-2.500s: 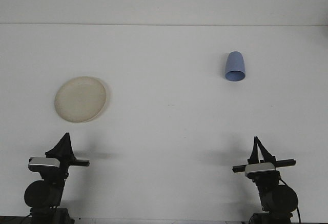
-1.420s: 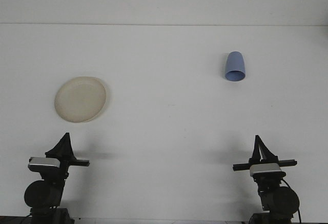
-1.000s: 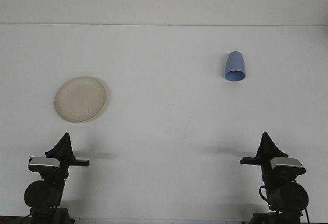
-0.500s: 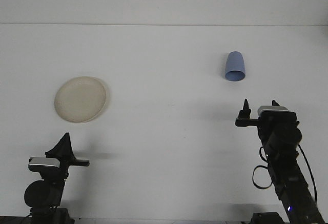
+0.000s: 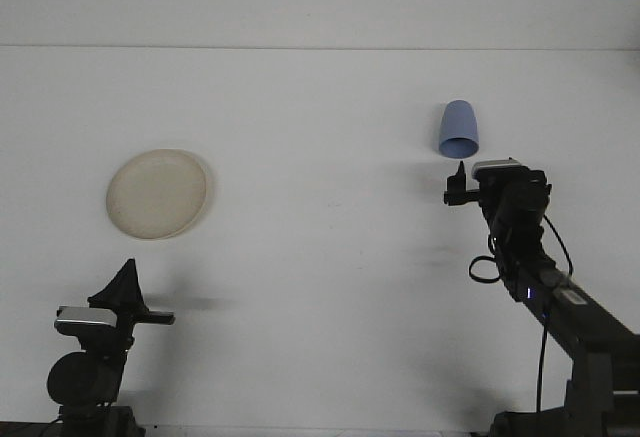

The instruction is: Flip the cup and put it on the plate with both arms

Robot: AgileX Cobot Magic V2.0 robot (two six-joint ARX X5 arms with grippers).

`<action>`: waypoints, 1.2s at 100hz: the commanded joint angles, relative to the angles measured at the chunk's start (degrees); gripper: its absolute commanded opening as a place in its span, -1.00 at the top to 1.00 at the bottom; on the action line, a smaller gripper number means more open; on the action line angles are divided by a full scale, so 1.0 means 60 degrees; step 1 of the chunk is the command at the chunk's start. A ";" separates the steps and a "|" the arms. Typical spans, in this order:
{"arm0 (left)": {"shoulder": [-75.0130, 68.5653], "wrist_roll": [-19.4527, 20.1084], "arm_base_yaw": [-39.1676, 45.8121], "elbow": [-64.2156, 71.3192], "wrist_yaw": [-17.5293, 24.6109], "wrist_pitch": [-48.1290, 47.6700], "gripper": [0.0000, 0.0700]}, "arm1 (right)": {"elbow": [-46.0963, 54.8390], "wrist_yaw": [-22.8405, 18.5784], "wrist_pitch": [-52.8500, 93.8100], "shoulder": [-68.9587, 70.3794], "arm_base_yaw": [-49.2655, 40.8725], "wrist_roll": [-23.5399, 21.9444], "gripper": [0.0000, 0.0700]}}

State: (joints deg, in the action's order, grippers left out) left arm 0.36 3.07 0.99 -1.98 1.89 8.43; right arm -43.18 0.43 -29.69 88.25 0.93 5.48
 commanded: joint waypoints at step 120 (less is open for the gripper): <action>-0.0018 0.0058 0.0011 0.0106 -0.0011 0.0109 0.96 | -0.4186 -0.1366 -0.0772 0.4947 0.0601 0.1381 1.00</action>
State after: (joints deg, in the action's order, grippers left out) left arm 0.36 3.07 0.99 -1.98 1.89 8.43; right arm -67.05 -7.38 -33.80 116.90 4.73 13.72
